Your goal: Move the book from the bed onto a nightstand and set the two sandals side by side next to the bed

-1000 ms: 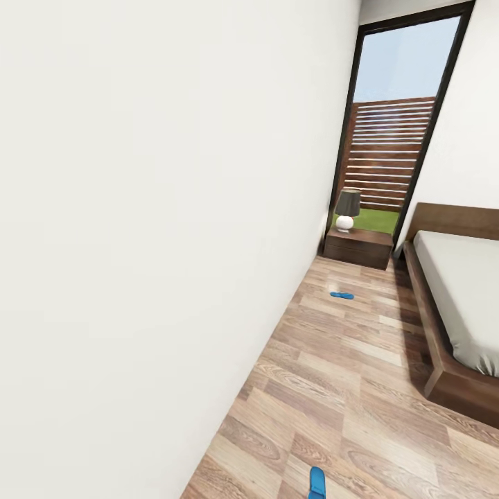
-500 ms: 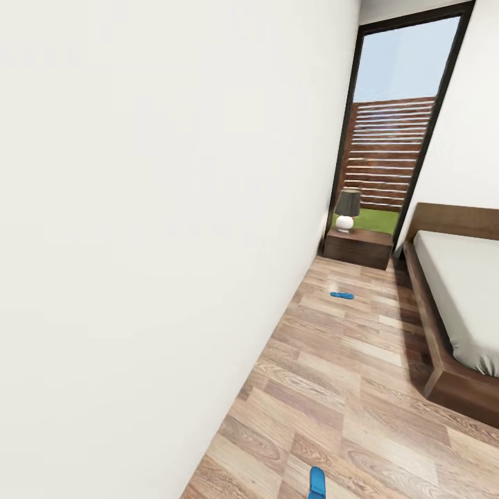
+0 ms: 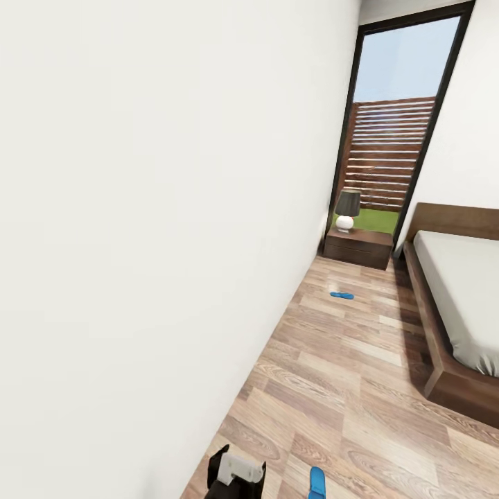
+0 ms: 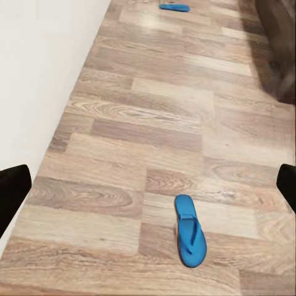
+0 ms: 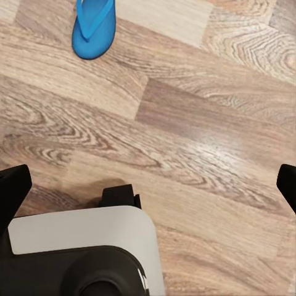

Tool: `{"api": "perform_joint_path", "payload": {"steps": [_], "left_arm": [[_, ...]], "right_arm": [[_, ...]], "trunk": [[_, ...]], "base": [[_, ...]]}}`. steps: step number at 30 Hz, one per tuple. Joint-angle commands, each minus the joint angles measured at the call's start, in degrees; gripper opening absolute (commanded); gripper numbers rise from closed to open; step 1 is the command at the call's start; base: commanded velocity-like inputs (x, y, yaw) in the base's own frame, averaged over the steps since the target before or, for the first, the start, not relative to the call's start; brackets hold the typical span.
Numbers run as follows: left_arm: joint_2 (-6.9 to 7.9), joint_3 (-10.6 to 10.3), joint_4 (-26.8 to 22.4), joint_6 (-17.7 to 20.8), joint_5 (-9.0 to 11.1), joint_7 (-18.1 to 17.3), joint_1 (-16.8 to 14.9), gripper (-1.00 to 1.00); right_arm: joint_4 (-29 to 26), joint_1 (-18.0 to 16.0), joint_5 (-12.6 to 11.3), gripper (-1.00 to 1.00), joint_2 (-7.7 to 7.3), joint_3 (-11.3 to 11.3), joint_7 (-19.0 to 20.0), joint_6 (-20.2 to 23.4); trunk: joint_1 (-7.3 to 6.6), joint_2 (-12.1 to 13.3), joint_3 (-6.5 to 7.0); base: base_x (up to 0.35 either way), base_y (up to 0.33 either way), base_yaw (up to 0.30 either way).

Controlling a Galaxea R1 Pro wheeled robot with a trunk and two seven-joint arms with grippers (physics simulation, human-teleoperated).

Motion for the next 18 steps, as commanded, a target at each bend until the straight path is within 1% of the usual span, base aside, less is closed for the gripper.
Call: {"api": "perform_joint_path", "payload": {"steps": [1, 2, 3, 4, 5, 6, 7, 9, 10, 11, 12, 14, 16, 17, 18], "left_arm": [[-0.04, -0.4, -2.9, 1.9, 0.0, -1.5, -0.3, 1.00], [-0.03, -0.6, -4.6, 2.7, 0.1, -3.6, -0.8, 1.00], [0.06, -0.7, -6.6, 3.9, 0.1, -8.2, -1.5, 1.00], [0.14, -0.8, -7.5, 5.0, 0.1, -11.8, -1.9, 1.00], [0.18, -0.7, -7.8, 5.7, 0.1, -13.6, -2.1, 1.00], [0.28, -0.7, -8.3, 7.3, 0.1, -17.0, -2.5, 1.00], [0.35, -0.4, -8.7, 9.8, 0.0, -21.1, -3.8, 1.00], [0.38, 0.0, -8.9, 11.3, 0.1, -22.9, -4.9, 1.00], [0.58, 1.2, -9.0, 12.9, 0.2, -24.8, -6.7, 1.00], [0.97, 2.3, -9.0, 13.9, 0.3, -26.6, -7.9, 1.00], [1.16, 2.9, -9.0, 14.3, 0.4, -27.5, -8.4, 1.00], [1.85, 5.4, -8.5, 15.6, 0.8, -33.2, -10.0, 1.00], [2.04, 6.6, -8.0, 16.0, 0.9, -36.3, -10.5, 1.00], [2.15, 7.6, -7.7, 16.2, 0.9, -38.5, -10.9, 1.00], [2.20, 8.4, -7.5, 16.3, 0.8, -39.9, -11.1, 1.00]], "right_arm": [[0.0, 0.0, -0.3, 1.00, 0.00, 0.0, 0.0, -0.2], [0.0, 0.0, -0.3, 1.00, 0.00, 0.0, 0.0, -0.2], [0.0, 0.0, -0.3, 1.00, 0.00, 0.0, 0.0, -0.2], [0.0, 0.0, -0.3, 1.00, 0.00, 0.0, 0.0, -0.2], [0.0, 0.0, -0.3, 1.00, 0.00, 0.0, 0.0, -0.2], [0.0, 0.0, -0.3, 1.00, 0.00, 0.0, 0.0, -0.2], [0.0, 0.0, -0.3, 1.00, 0.00, 0.0, 0.0, -0.2], [0.0, 0.0, -0.3, 1.00, 0.00, 0.0, 0.0, -0.2], [0.0, 0.0, -0.3, 1.00, 0.00, 0.0, 0.0, -0.2], [0.0, 0.0, -0.3, 1.00, 0.00, 0.0, 0.0, -0.1], [0.0, 0.0, -0.3, 1.00, 0.00, 0.0, 0.0, -0.1], [0.0, 0.0, -0.3, 1.00, -0.07, 0.0, 0.0, 0.1], [0.0, 0.0, -0.3, 1.00, -0.11, 0.0, 0.0, 0.2], [0.0, 0.0, -0.3, 1.00, -0.13, 0.0, 0.1, 0.2], [0.0, 0.0, -0.3, 1.00, -0.18, 0.0, 0.1, 0.3]], "trunk": [[0.00, 0.0, -0.05], [0.00, 0.0, -0.05], [0.00, 0.0, -0.05], [0.00, 0.0, -0.05], [0.00, 0.0, -0.05], [0.00, 0.0, -0.05], [0.00, 0.0, -0.05], [0.00, 0.0, -0.05], [0.00, 0.0, -0.05], [0.00, 0.0, -0.05], [0.00, 0.0, -0.05], [0.00, 0.0, -0.05], [0.00, 0.0, -0.05], [0.00, 0.0, -0.05], [0.00, 0.0, -0.05]], "base": [[0.000, 0.000, 0.000], [0.000, 0.000, 0.000], [0.000, 0.000, 0.000], [0.000, 0.000, 0.000], [0.000, 0.000, 0.000], [0.000, 0.000, 0.000], [0.000, 0.000, 0.000], [0.000, 0.000, 0.000], [0.000, 0.000, 0.000], [0.000, 0.000, 0.000], [0.000, 0.000, 0.000], [0.000, 0.000, 0.000], [0.000, 0.000, 0.000], [0.000, 0.000, 0.000], [0.000, 0.000, 0.000]]}}
